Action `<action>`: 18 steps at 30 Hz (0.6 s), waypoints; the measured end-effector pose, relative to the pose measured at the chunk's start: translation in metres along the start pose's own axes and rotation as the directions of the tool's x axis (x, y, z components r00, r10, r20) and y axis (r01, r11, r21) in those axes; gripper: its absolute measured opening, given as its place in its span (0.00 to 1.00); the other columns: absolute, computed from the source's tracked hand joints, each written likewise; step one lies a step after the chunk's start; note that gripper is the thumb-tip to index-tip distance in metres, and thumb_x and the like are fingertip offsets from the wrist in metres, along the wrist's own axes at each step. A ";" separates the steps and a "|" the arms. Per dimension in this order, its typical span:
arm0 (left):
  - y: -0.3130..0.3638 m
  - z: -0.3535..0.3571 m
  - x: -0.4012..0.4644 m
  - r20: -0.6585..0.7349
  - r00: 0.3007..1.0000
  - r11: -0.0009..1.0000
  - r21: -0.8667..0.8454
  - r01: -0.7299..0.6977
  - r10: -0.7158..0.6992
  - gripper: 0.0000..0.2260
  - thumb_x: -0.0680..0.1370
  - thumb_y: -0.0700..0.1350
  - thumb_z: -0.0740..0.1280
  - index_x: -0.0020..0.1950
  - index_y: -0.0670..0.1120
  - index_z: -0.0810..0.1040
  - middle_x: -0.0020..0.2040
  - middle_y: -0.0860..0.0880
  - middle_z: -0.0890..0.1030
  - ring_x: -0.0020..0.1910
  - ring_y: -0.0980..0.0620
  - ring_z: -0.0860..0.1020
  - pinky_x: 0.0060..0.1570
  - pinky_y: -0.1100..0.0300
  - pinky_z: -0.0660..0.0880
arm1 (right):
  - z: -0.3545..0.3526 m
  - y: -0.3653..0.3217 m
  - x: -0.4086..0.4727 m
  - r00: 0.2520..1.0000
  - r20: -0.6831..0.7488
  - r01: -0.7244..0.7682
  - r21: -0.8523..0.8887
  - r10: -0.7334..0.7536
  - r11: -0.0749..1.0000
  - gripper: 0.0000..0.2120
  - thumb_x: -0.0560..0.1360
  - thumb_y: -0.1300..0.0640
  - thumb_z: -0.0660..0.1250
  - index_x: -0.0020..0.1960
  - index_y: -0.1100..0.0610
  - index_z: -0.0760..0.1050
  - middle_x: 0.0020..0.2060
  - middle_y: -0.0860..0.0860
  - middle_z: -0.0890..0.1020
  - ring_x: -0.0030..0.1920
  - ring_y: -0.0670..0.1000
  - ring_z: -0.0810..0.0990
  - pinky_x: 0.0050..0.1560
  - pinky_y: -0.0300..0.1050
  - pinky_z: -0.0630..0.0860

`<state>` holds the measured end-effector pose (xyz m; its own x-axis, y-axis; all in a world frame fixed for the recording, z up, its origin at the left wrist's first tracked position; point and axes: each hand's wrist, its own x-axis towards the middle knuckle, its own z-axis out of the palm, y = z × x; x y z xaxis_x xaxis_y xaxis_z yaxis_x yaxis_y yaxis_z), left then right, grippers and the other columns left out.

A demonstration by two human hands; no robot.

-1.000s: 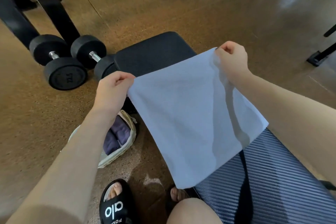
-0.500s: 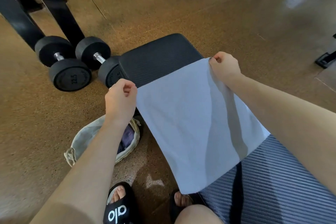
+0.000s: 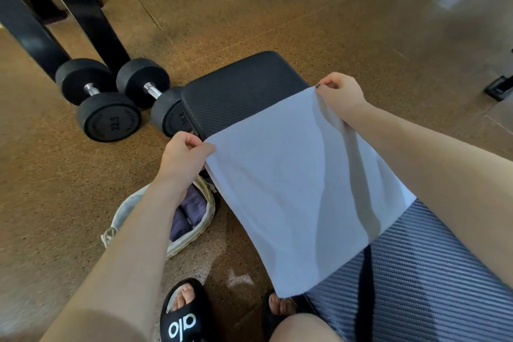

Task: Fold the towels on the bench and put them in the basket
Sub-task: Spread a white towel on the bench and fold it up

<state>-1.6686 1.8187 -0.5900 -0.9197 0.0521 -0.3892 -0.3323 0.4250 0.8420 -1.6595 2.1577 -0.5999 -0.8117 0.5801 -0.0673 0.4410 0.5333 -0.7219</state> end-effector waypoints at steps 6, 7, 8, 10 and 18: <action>-0.001 -0.002 0.005 -0.004 1.000 0.995 -0.095 0.018 -0.018 0.06 0.74 0.37 0.73 0.48 0.42 0.79 0.44 0.44 0.81 0.43 0.49 0.80 0.43 0.57 0.80 | 0.000 -0.001 -0.005 0.994 -0.060 0.089 -0.010 -0.089 0.996 0.07 0.79 0.56 0.62 0.51 0.54 0.79 0.43 0.47 0.79 0.43 0.46 0.75 0.40 0.37 0.69; -0.001 -0.003 0.005 -0.010 1.000 0.994 -0.105 0.018 -0.019 0.05 0.74 0.37 0.73 0.49 0.40 0.79 0.44 0.44 0.82 0.43 0.50 0.81 0.43 0.59 0.80 | 0.001 -0.001 -0.006 0.992 -0.065 0.108 -0.016 -0.108 0.994 0.07 0.79 0.57 0.62 0.50 0.54 0.79 0.43 0.46 0.79 0.42 0.45 0.74 0.40 0.37 0.69; -0.001 -0.003 0.004 -0.018 1.000 0.994 -0.108 0.018 -0.021 0.05 0.75 0.37 0.72 0.49 0.39 0.80 0.45 0.44 0.82 0.43 0.50 0.81 0.43 0.60 0.81 | 0.001 -0.002 -0.007 0.991 -0.061 0.121 -0.025 -0.122 0.992 0.06 0.79 0.57 0.62 0.50 0.53 0.79 0.42 0.46 0.79 0.41 0.44 0.74 0.39 0.36 0.69; -0.001 -0.005 0.002 -0.032 0.999 0.994 -0.107 0.019 -0.023 0.04 0.76 0.37 0.71 0.50 0.39 0.79 0.46 0.44 0.83 0.42 0.53 0.82 0.43 0.60 0.82 | 0.002 -0.004 -0.008 0.990 -0.032 0.134 -0.041 -0.135 0.990 0.06 0.79 0.57 0.63 0.50 0.53 0.79 0.42 0.46 0.79 0.41 0.44 0.74 0.40 0.38 0.69; -0.004 -0.006 0.003 -0.046 0.999 0.995 -0.104 0.012 -0.017 0.03 0.75 0.33 0.71 0.46 0.39 0.79 0.41 0.47 0.82 0.43 0.54 0.83 0.39 0.65 0.80 | 0.002 -0.005 0.000 0.996 0.008 0.084 -0.050 -0.083 0.995 0.08 0.78 0.57 0.66 0.52 0.51 0.84 0.37 0.39 0.78 0.39 0.41 0.75 0.38 0.32 0.67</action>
<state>-1.6715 1.8117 -0.5920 -0.9225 0.0030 -0.3860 -0.3635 0.3295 0.8714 -1.6626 2.1543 -0.5977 -0.8487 0.5287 -0.0125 0.3901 0.6098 -0.6899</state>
